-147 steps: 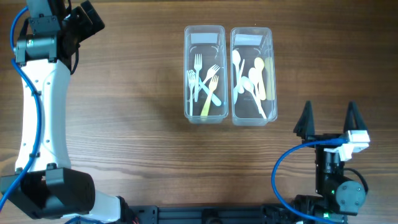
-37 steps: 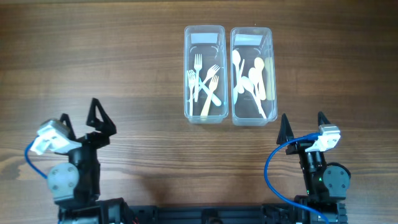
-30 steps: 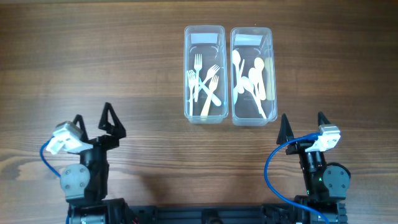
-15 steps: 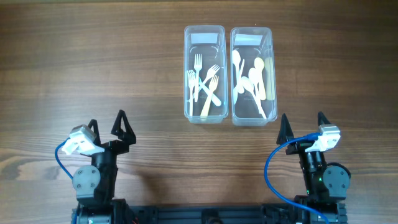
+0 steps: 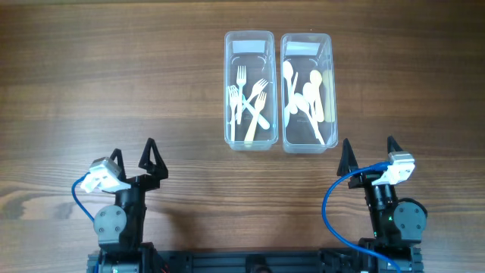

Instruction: Pack container

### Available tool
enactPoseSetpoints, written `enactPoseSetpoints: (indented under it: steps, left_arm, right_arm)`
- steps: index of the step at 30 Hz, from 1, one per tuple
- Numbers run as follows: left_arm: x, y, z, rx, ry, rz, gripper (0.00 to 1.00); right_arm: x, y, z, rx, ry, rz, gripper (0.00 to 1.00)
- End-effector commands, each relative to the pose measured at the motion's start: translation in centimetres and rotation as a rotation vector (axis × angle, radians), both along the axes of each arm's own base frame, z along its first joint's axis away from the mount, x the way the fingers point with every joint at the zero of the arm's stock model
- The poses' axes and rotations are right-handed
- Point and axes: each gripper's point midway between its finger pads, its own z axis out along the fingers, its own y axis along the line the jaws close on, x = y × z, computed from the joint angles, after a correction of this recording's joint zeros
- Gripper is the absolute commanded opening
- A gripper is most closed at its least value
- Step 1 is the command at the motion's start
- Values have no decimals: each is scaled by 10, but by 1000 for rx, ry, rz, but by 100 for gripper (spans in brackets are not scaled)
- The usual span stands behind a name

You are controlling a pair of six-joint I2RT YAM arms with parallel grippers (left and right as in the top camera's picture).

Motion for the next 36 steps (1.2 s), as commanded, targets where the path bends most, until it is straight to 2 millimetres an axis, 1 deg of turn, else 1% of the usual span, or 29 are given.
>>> enactPoseSetpoints:
  steps: [1,9,17,36]
  left_arm:
    - [0,-4,-3,18,-1,-20,100]
    - [0,-4,-3,277,10,-40,100]
    - [0,-4,-2,473,14,-54,100]
    - [0,-3,-3,471,15,-51,100]
  right_arm:
    - [0,3,1,-7,-5,13,100]
    - [0,3,1,-7,-5,13,100]
    - [0,3,1,-7,-5,13,99]
    - [0,3,1,-8,-5,13,100]
